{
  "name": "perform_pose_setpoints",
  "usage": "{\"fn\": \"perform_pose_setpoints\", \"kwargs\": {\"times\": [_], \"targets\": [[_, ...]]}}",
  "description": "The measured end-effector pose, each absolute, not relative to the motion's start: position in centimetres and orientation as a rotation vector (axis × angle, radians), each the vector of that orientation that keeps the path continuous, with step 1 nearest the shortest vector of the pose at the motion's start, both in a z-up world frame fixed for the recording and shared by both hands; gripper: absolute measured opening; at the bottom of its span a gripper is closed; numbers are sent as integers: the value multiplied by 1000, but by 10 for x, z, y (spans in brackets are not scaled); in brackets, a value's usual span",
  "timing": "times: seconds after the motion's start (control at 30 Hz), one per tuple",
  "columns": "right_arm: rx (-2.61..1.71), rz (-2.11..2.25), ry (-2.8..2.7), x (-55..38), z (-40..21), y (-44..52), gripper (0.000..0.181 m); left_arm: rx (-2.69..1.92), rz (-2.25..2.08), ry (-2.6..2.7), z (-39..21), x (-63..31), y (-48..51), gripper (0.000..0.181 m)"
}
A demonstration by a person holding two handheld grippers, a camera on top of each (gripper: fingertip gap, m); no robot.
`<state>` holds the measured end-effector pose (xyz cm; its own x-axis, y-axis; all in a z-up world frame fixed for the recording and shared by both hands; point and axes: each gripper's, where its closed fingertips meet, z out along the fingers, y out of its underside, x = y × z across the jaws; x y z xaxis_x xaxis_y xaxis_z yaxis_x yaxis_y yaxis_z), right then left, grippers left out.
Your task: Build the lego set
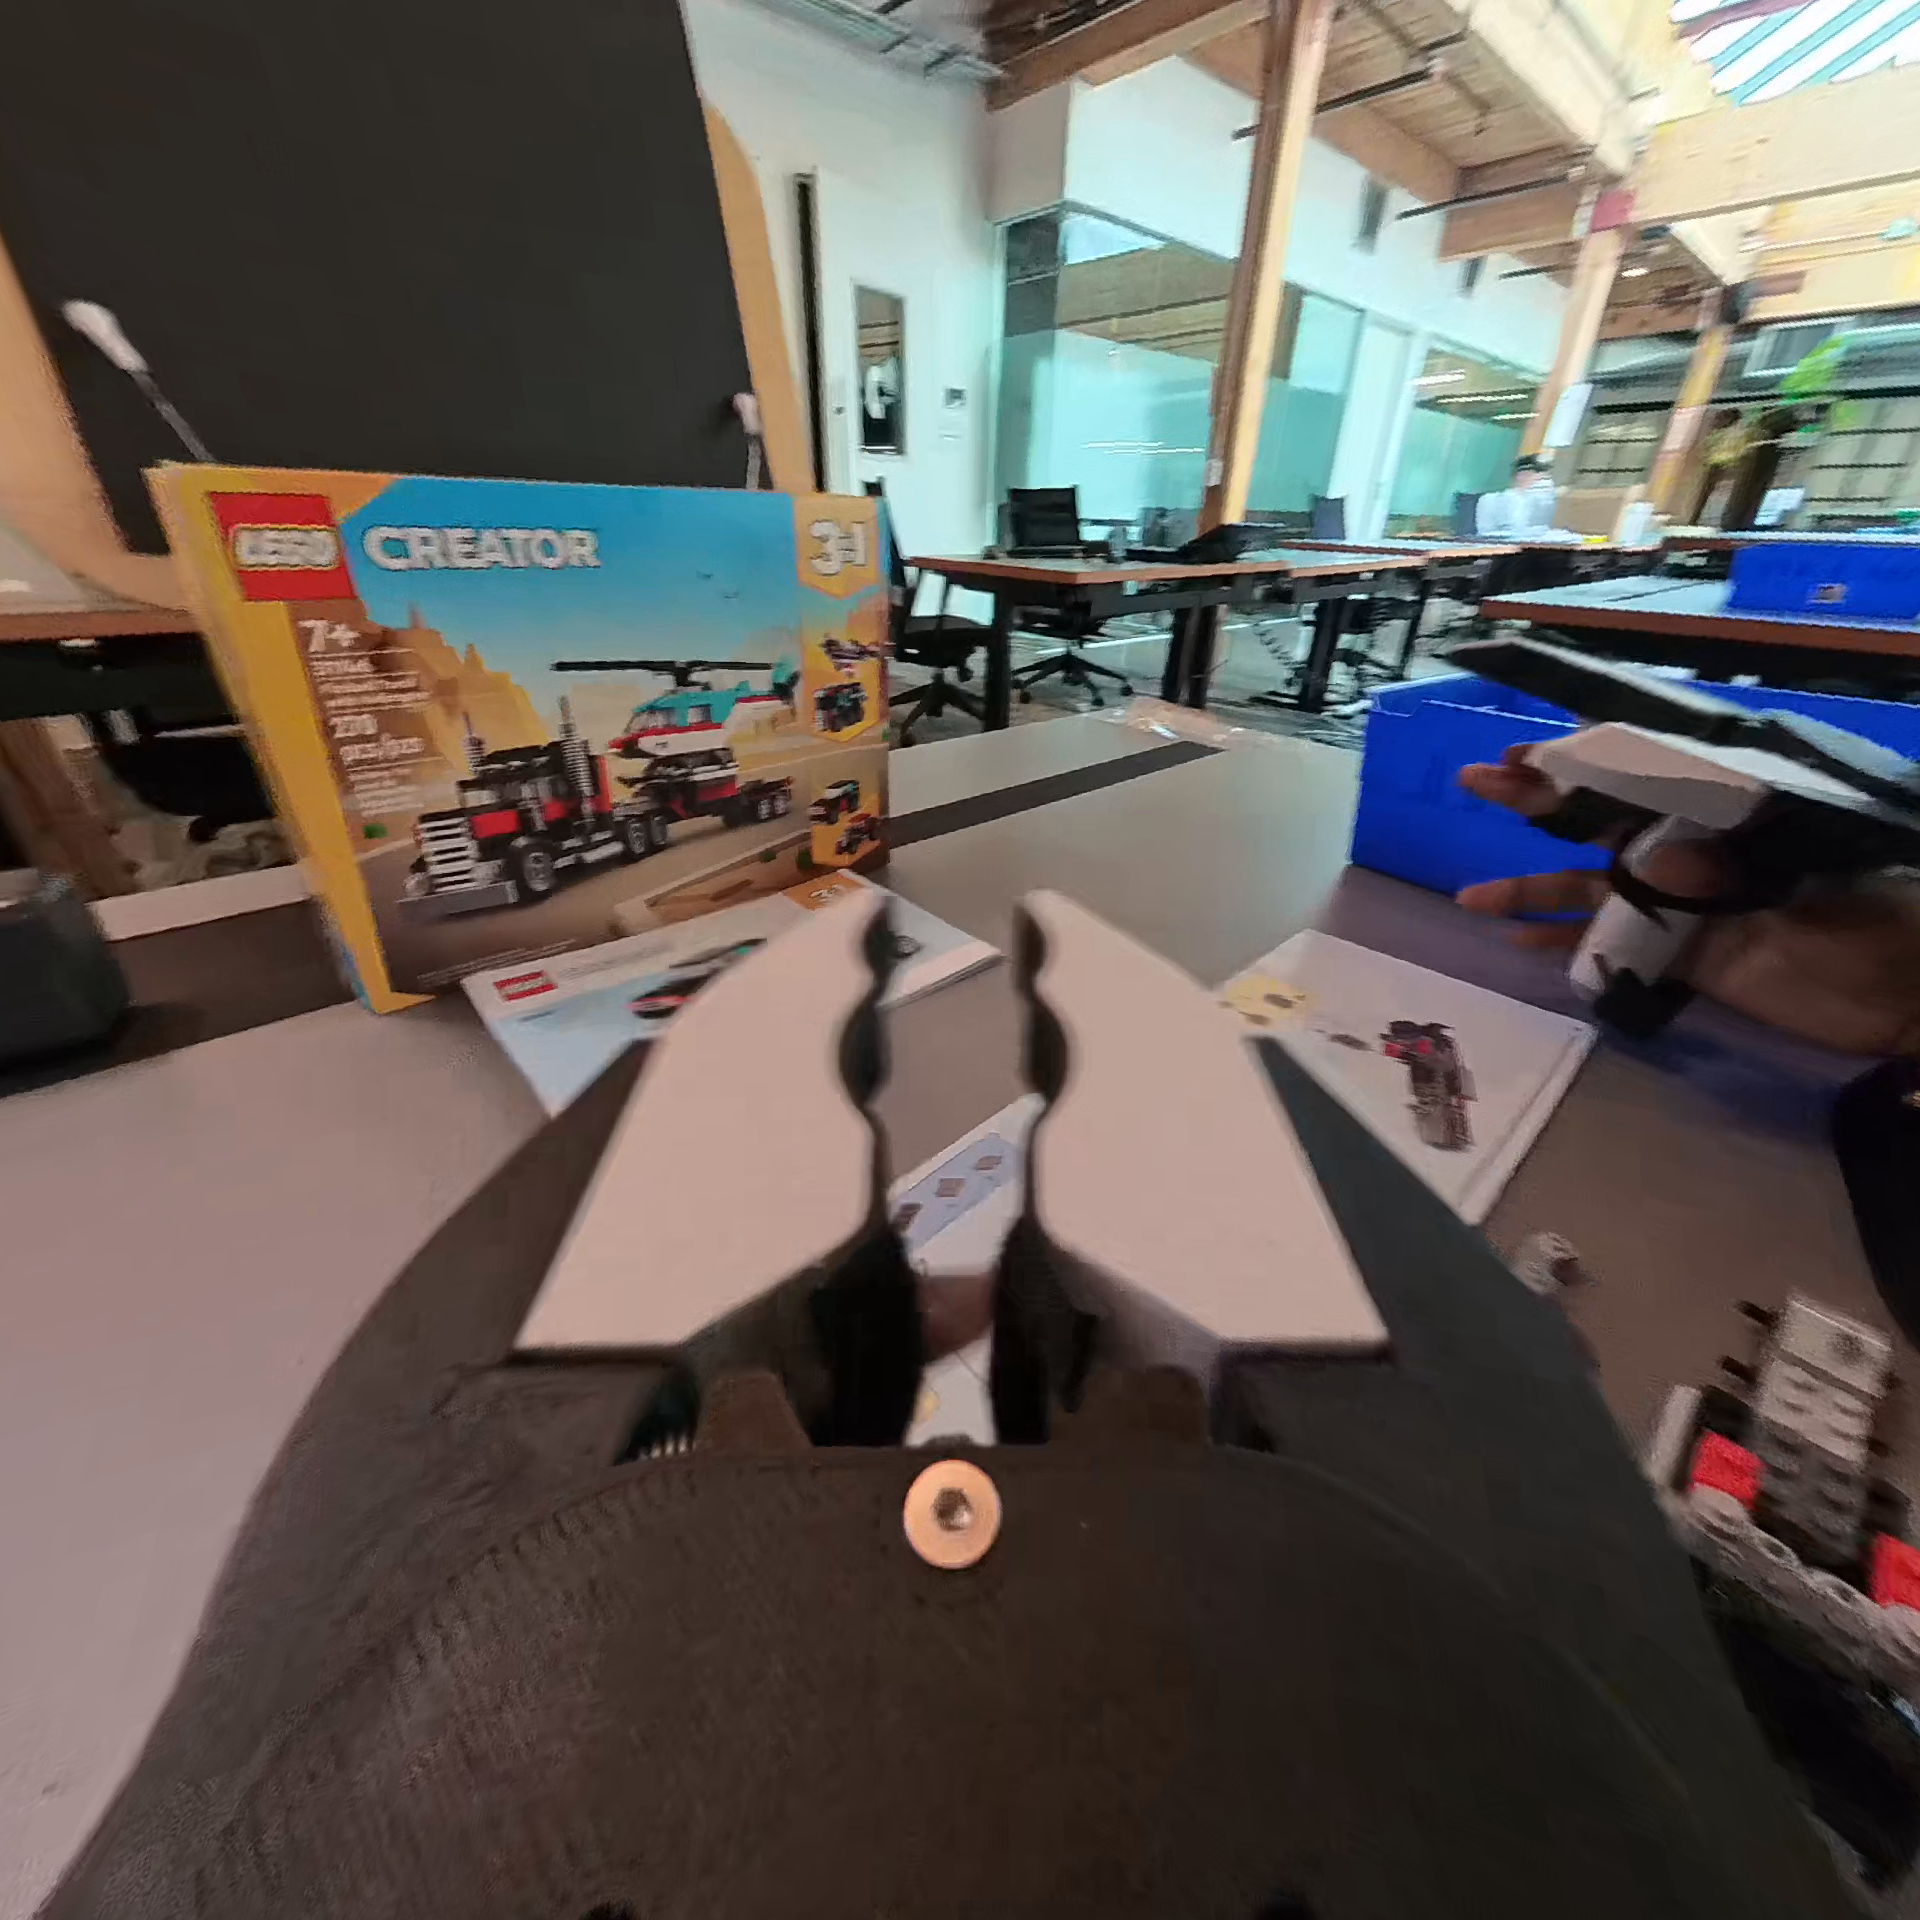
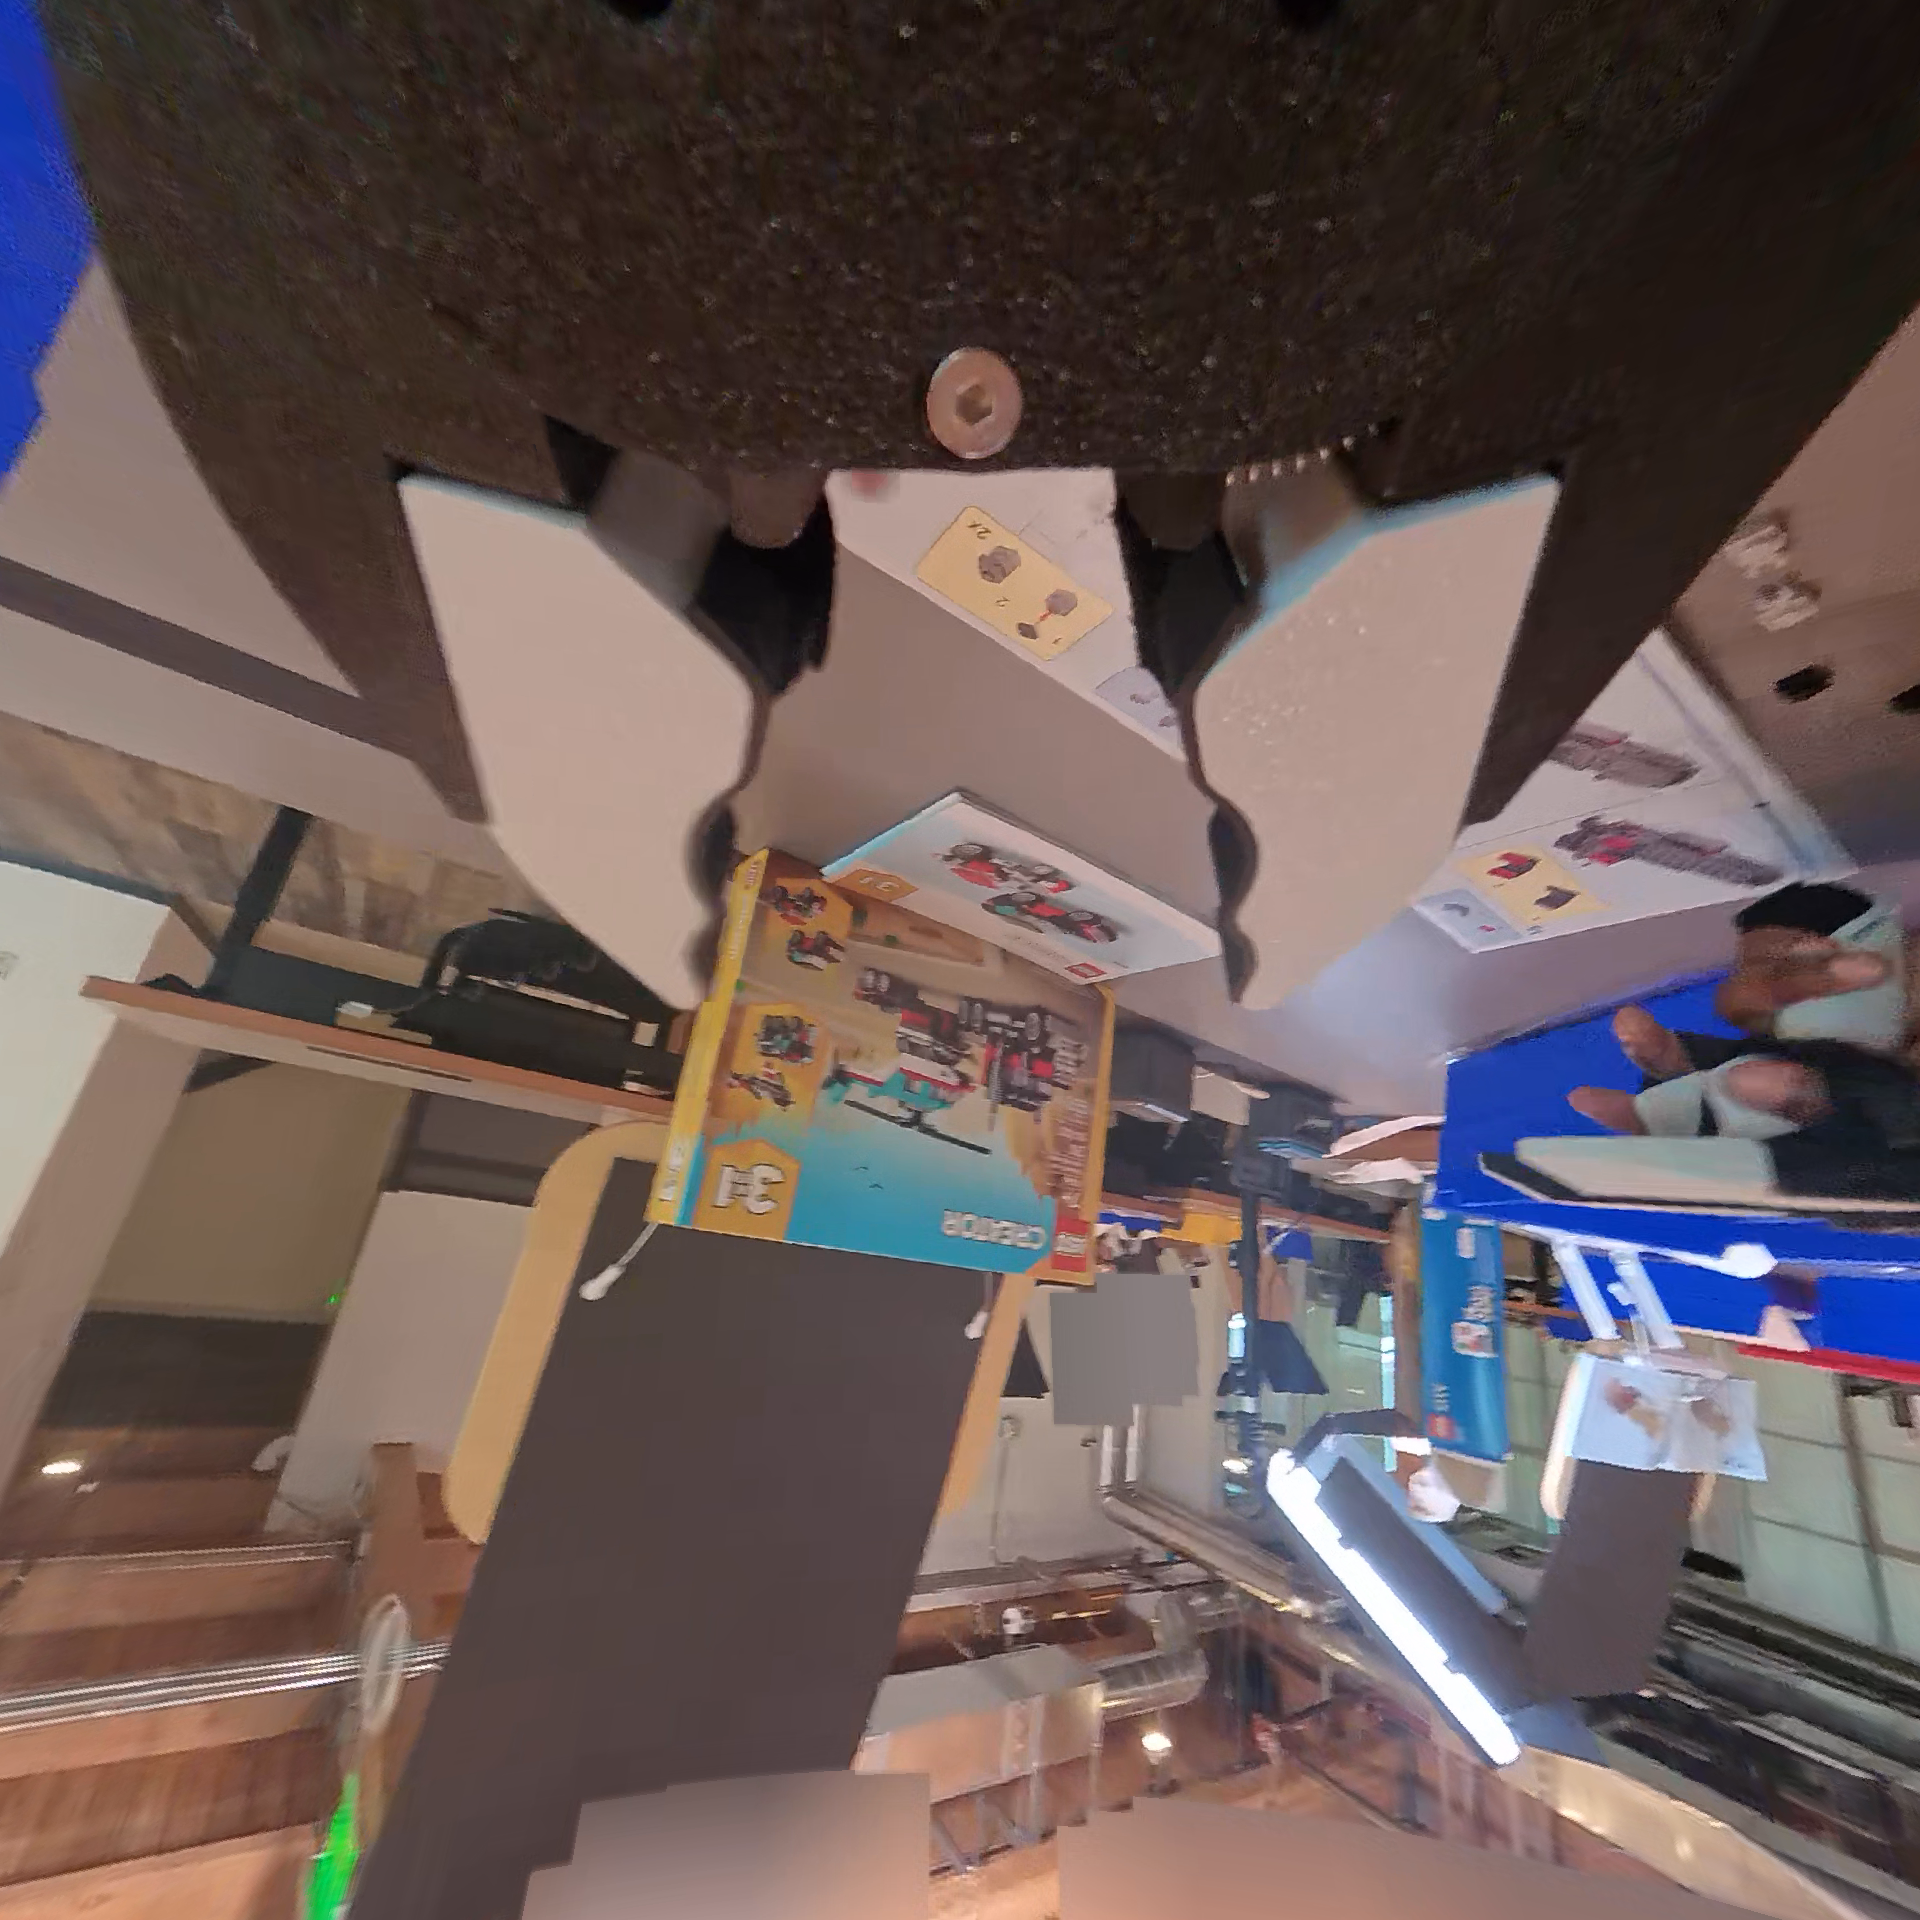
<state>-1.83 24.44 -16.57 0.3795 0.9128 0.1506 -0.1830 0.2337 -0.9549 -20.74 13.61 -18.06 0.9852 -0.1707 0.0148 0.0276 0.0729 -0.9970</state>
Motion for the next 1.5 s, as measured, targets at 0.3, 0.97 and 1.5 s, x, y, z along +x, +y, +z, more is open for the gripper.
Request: {"fn": "perform_pose_setpoints", "kwargs": {"times": [0.3, 0.97, 1.5], "targets": [[-1098, 874, -1009, -20, -176, 233, 18, -1558, -283, 116, -190, -197, 136, 14], [-1280, 1002, -895, -23, -180, 243, 101, -1493, -320, 176, -183, -182, 138, 78], [-1166, 1117, -1197, -38, -192, 199, 3, -1800, -704, 485, -211, -144, 97, 12]]}}
